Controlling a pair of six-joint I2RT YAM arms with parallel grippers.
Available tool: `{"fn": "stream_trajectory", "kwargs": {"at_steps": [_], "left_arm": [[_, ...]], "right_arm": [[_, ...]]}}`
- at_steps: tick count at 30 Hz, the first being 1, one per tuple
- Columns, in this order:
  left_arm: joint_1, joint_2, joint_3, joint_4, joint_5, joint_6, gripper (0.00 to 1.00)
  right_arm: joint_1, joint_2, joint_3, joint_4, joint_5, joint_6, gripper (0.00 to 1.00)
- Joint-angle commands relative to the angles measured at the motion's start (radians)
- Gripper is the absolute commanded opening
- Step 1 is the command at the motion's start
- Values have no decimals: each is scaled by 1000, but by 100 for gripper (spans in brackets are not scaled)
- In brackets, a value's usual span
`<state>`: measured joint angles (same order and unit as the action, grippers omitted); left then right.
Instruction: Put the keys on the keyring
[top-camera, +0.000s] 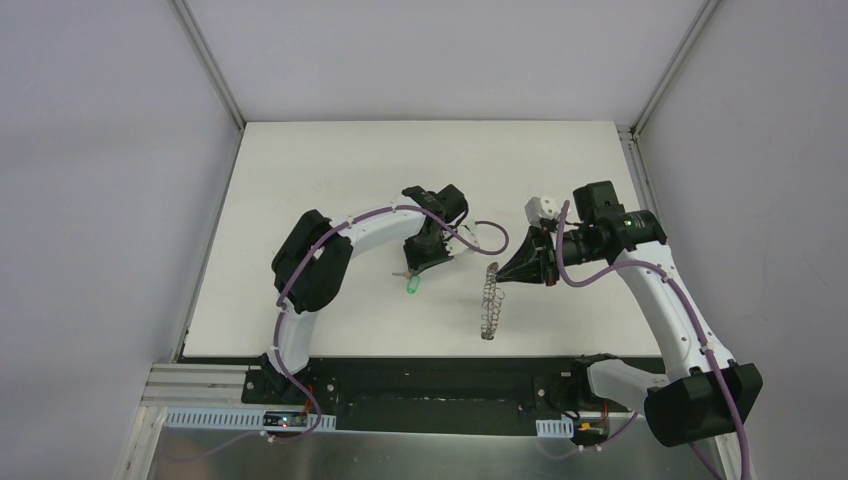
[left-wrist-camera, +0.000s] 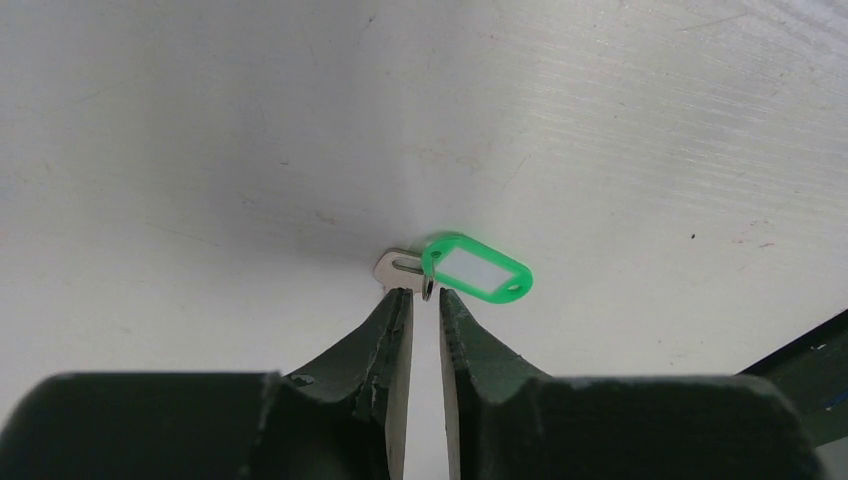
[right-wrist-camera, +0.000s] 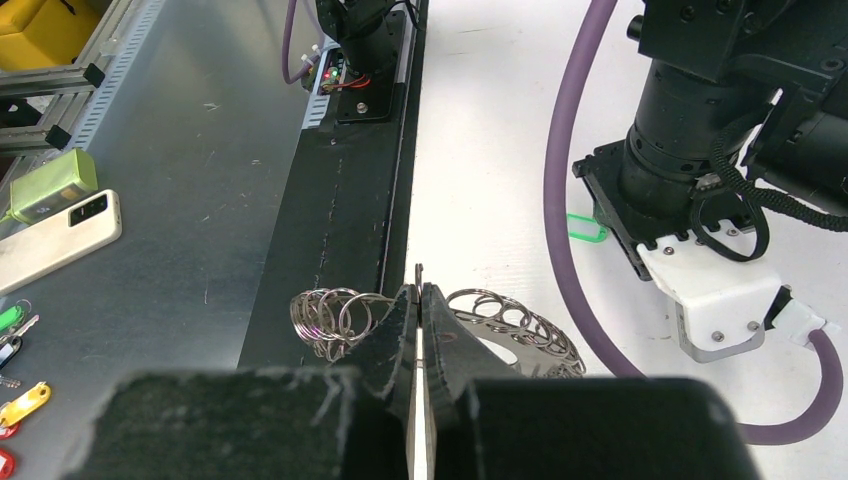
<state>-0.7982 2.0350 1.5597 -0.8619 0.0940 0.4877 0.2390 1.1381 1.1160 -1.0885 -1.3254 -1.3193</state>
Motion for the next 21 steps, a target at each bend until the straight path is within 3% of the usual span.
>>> {"fn": "stream_trajectory", "kwargs": {"at_steps": [1,21], "left_arm": [[2,-13,0,-21,-1,15,18],[4,34,38,-51,28,-16,15]], "right_arm": [[-8,-15,4,6,-70,-6,0],[-9,-18,0,7,-66,-3,0]]}}
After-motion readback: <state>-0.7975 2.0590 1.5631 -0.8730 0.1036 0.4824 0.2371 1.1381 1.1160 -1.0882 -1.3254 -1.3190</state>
